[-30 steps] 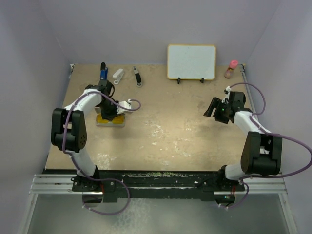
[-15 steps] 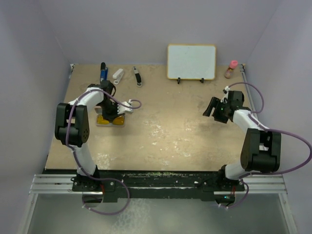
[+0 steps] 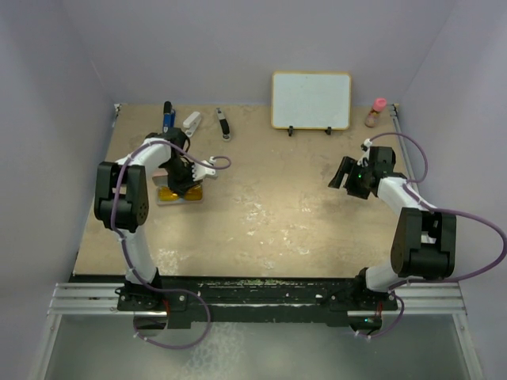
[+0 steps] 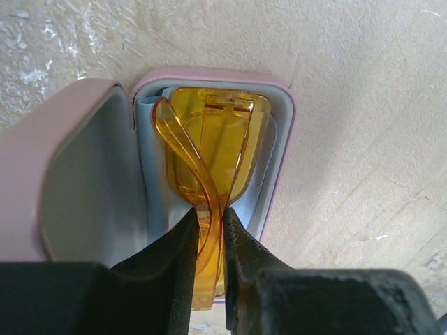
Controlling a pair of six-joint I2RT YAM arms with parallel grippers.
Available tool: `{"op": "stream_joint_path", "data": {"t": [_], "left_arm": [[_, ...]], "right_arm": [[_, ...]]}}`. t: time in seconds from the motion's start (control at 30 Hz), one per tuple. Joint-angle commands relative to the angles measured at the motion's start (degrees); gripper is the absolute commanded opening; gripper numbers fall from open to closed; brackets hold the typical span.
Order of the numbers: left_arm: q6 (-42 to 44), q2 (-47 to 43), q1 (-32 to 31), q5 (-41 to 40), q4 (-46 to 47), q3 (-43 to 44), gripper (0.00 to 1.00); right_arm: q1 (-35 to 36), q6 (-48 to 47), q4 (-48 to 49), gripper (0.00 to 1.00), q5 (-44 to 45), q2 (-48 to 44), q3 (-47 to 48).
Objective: Organize the sunglasses
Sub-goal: Place the sunglasses in the sunglasses case.
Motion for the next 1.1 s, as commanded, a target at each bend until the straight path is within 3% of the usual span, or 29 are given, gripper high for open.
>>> {"op": "stream_joint_path", "data": {"t": [0.0,0.2,0.4,0.63,0.7,0.77,1.07], "left_arm": [[-2.2,0.1,0.5,0.0,-1.5,2.7,0.23],[-3.7,-2.6,0.5,0.0,-0.7,1.5,0.25],[-6.2,-4.4,0.5,-0.8,-0.2,1.1,0.38],[-7.3,-6.9,0.5,-1.5,0.0,-0.4,0.41],[-7.9,-7.5,0.5,-1.9,-0.2,-0.8,0.48],[-7.9,-8.6,0.5,-1.8,-1.3,-1.1,0.95],[-9.8,-20.2,0.5,1.8,-3.5,-2.8,0.98]], "right_arm": [[0.3,-0.9,0.2,0.78,0.0,-0.4,2.3],[0.4,-1.2,0.1,0.79,-0.4,-1.1,2.0],[0.5,-1.7,-0.3,0.8,-0.9,-1.9,1.9],[0.6,-2.2,-0.6,0.8,-2.4,-2.3,1.6],[0.7,-2.5,-0.6,0.81,-3.0,-2.4,1.4],[0.8,-2.8,-0.6,0.81,-3.9,-2.3,1.4],[6.4,-2.4,-0.5,0.77,-5.5,-3.0,0.9]]}}
